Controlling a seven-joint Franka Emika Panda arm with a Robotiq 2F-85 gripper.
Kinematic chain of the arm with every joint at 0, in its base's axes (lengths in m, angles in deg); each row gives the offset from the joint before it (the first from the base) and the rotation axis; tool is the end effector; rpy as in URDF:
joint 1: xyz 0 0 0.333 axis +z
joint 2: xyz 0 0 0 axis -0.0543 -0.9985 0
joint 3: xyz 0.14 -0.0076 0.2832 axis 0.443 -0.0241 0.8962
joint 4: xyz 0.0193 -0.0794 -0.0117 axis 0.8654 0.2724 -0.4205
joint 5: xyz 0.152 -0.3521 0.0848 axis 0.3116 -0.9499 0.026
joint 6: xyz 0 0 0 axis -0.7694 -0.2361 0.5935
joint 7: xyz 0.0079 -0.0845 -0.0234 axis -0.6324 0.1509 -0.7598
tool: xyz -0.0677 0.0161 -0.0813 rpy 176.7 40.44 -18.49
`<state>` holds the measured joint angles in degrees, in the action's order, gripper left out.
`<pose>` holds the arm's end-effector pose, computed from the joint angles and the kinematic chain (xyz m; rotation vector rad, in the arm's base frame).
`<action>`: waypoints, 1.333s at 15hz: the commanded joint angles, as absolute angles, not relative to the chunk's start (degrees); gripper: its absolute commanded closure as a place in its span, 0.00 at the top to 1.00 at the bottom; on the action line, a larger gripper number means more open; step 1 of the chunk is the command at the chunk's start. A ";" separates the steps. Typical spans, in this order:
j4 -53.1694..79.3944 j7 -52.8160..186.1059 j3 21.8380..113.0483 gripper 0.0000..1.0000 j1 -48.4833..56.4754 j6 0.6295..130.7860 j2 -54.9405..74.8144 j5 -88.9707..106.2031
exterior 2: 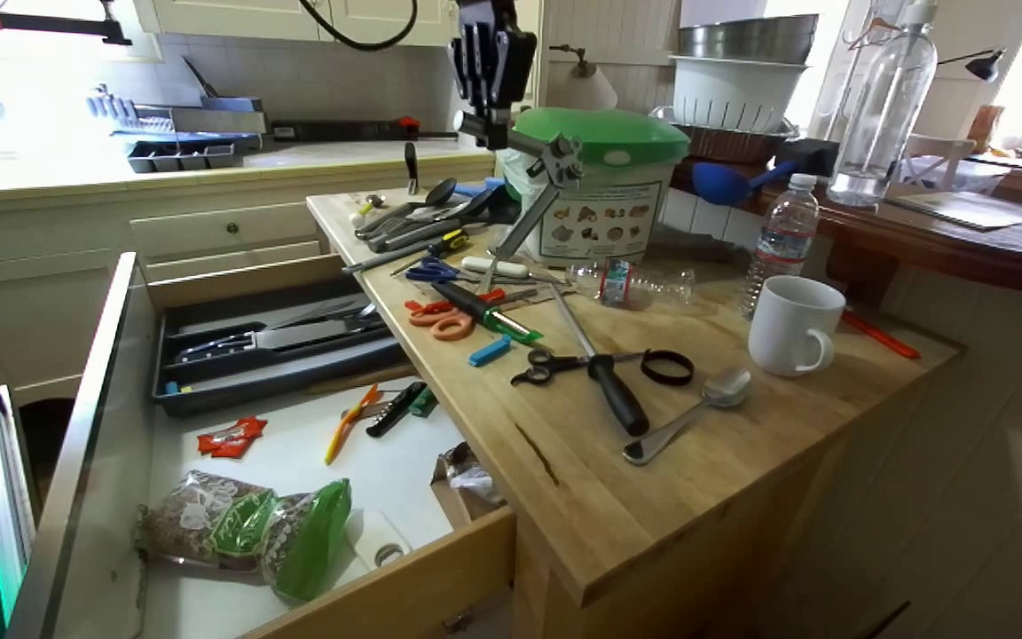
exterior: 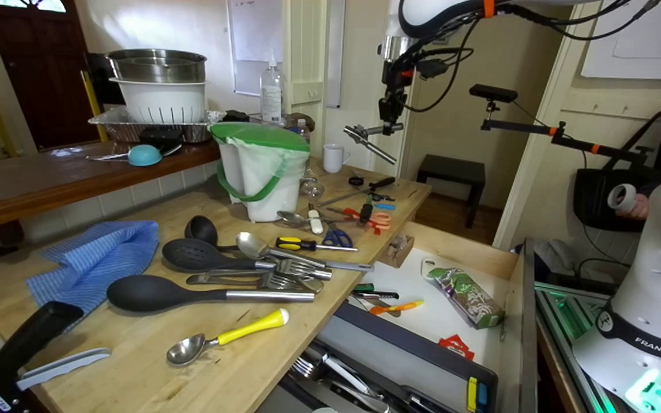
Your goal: Remove the grey bottle opener from the drawer and put it on the table
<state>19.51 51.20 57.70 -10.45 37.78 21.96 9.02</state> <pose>0.5273 -0.2711 0.5336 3.0348 -0.4182 0.0586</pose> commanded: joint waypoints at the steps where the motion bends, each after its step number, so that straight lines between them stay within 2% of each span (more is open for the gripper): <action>1: 9.76 46.85 57.01 0.06 -13.28 29.97 12.63 15.52; 9: -5.68 48.51 57.90 0.06 -20.13 19.70 -0.02 19.72; 20: -30.53 55.47 59.95 0.06 -24.42 11.87 -16.90 24.60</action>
